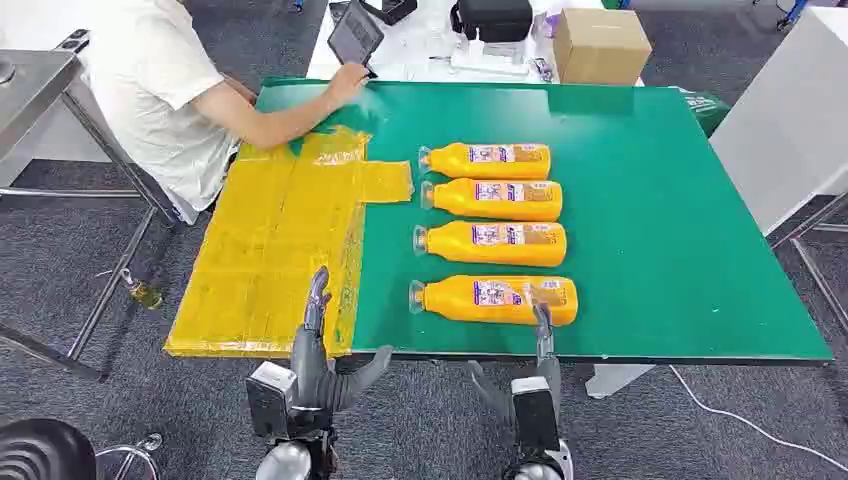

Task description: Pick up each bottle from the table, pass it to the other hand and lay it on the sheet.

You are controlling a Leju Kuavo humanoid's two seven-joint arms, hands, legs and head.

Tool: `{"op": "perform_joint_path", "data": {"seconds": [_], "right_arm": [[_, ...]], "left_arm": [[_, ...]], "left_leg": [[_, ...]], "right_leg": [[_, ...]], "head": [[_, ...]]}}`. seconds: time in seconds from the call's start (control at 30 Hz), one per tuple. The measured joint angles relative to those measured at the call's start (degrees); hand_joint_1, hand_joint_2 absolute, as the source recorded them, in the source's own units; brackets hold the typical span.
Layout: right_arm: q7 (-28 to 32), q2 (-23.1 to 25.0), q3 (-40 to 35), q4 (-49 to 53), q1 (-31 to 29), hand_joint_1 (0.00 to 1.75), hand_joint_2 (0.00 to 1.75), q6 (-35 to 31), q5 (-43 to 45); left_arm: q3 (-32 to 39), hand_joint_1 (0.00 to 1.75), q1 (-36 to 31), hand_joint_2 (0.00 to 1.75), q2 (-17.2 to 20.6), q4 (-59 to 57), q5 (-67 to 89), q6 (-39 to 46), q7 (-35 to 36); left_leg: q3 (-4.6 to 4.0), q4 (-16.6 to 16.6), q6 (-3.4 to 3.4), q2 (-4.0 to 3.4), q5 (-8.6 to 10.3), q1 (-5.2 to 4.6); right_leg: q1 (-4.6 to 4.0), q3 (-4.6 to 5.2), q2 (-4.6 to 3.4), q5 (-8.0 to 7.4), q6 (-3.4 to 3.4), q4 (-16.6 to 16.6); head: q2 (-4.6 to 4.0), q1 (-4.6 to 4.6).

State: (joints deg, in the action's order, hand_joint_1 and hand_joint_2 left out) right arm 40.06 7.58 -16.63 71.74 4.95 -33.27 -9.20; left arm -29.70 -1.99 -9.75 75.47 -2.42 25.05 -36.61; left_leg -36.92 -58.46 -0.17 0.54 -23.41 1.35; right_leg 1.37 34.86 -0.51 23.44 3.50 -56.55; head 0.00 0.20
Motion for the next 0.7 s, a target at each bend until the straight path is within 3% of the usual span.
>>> {"op": "perform_joint_path", "data": {"seconds": [0.3,0.37,0.43,0.53,0.7], "right_arm": [[0.0,-1.2,0.0,0.9,-0.5,0.0,1.75,-3.7,-4.9],[0.0,-1.6,0.4,1.7,-0.5,0.0,1.75,-5.8,-15.6],[0.0,-1.9,3.2,3.4,-0.6,0.0,1.75,-6.3,-32.5],[-0.8,-3.0,9.2,4.8,-2.1,0.0,1.75,-6.4,-47.2],[-9.0,-8.6,12.5,1.5,-6.5,0.0,1.75,-6.4,-53.7]], "left_arm": [[0.0,0.0,-0.7,1.75,0.0,-0.1,0.3,-0.3,-0.4],[0.2,0.0,-0.7,1.75,0.0,-0.1,0.3,-0.1,-0.4],[0.3,0.0,-1.0,1.75,-0.1,-0.2,0.0,-0.4,-0.4],[0.4,0.0,-1.8,1.75,-0.4,-0.4,-0.5,-0.9,-0.5],[0.5,0.0,-2.8,1.75,-0.9,-0.6,-1.1,-1.4,-0.6]], "left_leg": [[0.0,0.0,0.0,0.0,0.0,0.0],[0.0,0.0,0.0,0.0,-0.01,-0.01],[0.0,0.0,0.0,0.0,-0.01,-0.01],[0.0,0.0,0.02,0.05,0.01,-0.01],[0.0,0.0,0.12,0.03,0.08,-0.15]], "right_leg": [[0.0,0.0,0.0,0.0,0.0,0.0],[0.01,0.02,0.0,0.0,0.0,0.0],[0.01,0.03,0.0,0.0,0.0,0.0],[0.01,-0.02,0.02,-0.01,0.01,0.0],[0.16,-0.03,0.01,-0.08,0.07,0.0]], "head": [[0.0,0.0],[0.0,0.0],[0.0,-0.02],[0.0,0.0],[0.0,0.02]]}}
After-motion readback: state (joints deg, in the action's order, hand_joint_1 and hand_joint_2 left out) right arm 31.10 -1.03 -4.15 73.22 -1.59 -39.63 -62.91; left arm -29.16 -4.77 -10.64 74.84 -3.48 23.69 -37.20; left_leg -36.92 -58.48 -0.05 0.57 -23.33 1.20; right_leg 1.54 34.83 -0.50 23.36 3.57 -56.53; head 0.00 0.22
